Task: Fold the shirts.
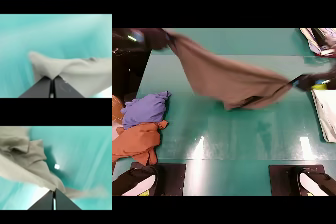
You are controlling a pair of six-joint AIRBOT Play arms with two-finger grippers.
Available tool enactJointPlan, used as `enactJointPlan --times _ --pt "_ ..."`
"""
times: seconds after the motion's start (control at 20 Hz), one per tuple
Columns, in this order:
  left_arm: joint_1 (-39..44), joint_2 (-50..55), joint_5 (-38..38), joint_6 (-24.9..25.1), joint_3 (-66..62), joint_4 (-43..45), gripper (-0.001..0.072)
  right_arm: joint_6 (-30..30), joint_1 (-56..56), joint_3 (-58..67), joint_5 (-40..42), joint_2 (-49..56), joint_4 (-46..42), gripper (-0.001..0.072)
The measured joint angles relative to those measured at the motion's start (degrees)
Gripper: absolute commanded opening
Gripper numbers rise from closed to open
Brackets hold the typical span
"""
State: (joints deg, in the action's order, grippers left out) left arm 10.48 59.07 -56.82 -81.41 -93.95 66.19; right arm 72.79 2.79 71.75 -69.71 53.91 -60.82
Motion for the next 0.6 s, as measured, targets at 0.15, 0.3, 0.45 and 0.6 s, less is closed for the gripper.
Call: enactJointPlan --times 0.15,0.3,0.45,0.6 --pt "0.0 -5.4 -0.2 0.0 -7.2 0.1 0.0022 0.2 -4.9 8.8 -0.9 -6.0 -0.7 0.0015" --pt "0.0 -8.3 -0.8 -0.2 -15.3 0.1 0.0021 0.3 -9.5 16.7 -1.2 -10.1 -0.8 0.0015" --pt "0.0 -9.5 -1.6 -0.5 -21.5 0.1 0.0021 0.4 -13.4 24.1 -1.7 -11.6 -1.0 0.0015" --pt "0.0 -9.7 -3.1 -0.7 -23.1 0.4 0.0021 0.4 -15.8 32.2 -4.2 -9.1 -1.4 0.0015"
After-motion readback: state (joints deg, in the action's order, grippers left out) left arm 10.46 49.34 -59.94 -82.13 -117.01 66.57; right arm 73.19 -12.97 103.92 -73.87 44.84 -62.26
